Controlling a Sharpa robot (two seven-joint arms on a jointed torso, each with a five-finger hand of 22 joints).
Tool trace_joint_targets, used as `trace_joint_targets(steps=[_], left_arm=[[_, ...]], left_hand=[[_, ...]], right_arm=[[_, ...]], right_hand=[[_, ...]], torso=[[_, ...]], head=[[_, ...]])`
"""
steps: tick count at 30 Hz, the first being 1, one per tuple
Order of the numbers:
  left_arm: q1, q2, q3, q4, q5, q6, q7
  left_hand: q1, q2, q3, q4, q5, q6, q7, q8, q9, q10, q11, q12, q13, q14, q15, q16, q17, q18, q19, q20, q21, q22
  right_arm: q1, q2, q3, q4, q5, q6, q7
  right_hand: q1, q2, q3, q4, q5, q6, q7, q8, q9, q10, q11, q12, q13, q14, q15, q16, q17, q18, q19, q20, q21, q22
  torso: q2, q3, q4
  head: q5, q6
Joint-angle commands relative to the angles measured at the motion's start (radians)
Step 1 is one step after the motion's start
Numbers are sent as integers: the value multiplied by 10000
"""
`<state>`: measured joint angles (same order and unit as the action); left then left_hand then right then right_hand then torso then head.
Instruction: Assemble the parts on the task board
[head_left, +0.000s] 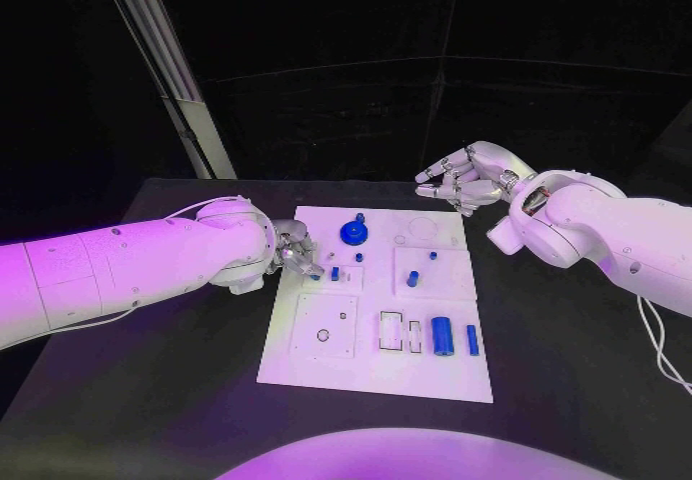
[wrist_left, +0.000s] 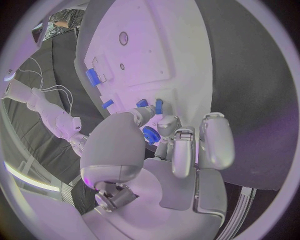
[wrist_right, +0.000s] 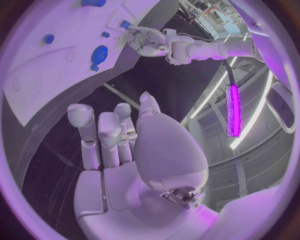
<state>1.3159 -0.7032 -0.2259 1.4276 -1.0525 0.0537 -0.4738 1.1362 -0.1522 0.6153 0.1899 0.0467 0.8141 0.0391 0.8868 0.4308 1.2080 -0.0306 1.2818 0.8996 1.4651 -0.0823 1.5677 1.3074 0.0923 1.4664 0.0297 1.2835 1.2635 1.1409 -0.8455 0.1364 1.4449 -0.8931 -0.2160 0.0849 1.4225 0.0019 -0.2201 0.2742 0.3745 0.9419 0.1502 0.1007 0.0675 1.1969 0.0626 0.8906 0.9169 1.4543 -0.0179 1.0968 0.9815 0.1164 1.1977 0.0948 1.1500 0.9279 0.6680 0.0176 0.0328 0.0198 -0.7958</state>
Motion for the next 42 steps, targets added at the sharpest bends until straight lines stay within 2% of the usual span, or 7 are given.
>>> trace_joint_targets(steps=[1,19,25,33,42], left_arm=[[-30,38,-22,12,-3,234,-111],[-28,40,-21,-59,-4,-13,-243],[-28,72,-20,-93,-4,-92,-223],[-27,88,-20,-136,-4,-127,-225],[-27,75,-19,-140,-4,-169,-213]], left_hand=[[-187,-80,-139,82,61,121,-18,-63,-33,132,-4,85,124,1057,-83,31,2634,-158,89,-109,-3,34],[-506,-151,-385,317,71,356,-91,-93,-127,399,-70,251,499,1057,-146,31,2634,-168,121,-167,23,92],[-704,-201,-524,500,69,418,-97,-125,-175,428,-78,249,520,1057,-158,31,2634,-170,129,-185,16,101],[-1201,-385,-1102,988,68,516,-79,-173,-257,443,-62,230,533,1057,-149,31,2634,-173,138,-185,-5,116],[-1560,-342,-1942,1028,75,559,-89,-225,-338,437,-66,203,545,1057,-150,31,2634,-173,148,-185,-23,143]], right_arm=[[18,-2,5,22,-6,30,51],[18,-39,5,39,-6,-11,48],[18,-26,5,37,-6,-12,50],[18,-50,5,44,-6,-13,41],[18,-71,5,48,-6,-7,34]], right_hand=[[-13,94,-40,9,31,-84,6,41,12,-94,-7,22,-9,72,26,-49,-1,162,-19,-4,-37,-15],[-26,100,-50,22,34,-87,7,42,12,-95,-6,26,-9,70,27,-63,-12,162,-19,-4,-41,-18],[-34,102,-56,30,35,-88,8,42,11,-99,-5,22,-15,70,27,-62,-7,162,-20,-3,-43,-19],[-45,104,-64,39,36,-89,8,43,11,-101,-4,20,-19,69,28,-70,-14,163,-22,-3,-47,-24],[-73,96,-90,59,33,-92,10,45,11,-107,-1,17,-28,70,30,-70,-4,163,-22,-2,-52,-25]], torso=[[0,-1,5],[-6,-3,0],[-2,-6,8],[-6,-2,5],[-11,0,5]], head=[[-18,-9],[-47,-25],[-55,-25],[-52,-39],[-63,-35]])
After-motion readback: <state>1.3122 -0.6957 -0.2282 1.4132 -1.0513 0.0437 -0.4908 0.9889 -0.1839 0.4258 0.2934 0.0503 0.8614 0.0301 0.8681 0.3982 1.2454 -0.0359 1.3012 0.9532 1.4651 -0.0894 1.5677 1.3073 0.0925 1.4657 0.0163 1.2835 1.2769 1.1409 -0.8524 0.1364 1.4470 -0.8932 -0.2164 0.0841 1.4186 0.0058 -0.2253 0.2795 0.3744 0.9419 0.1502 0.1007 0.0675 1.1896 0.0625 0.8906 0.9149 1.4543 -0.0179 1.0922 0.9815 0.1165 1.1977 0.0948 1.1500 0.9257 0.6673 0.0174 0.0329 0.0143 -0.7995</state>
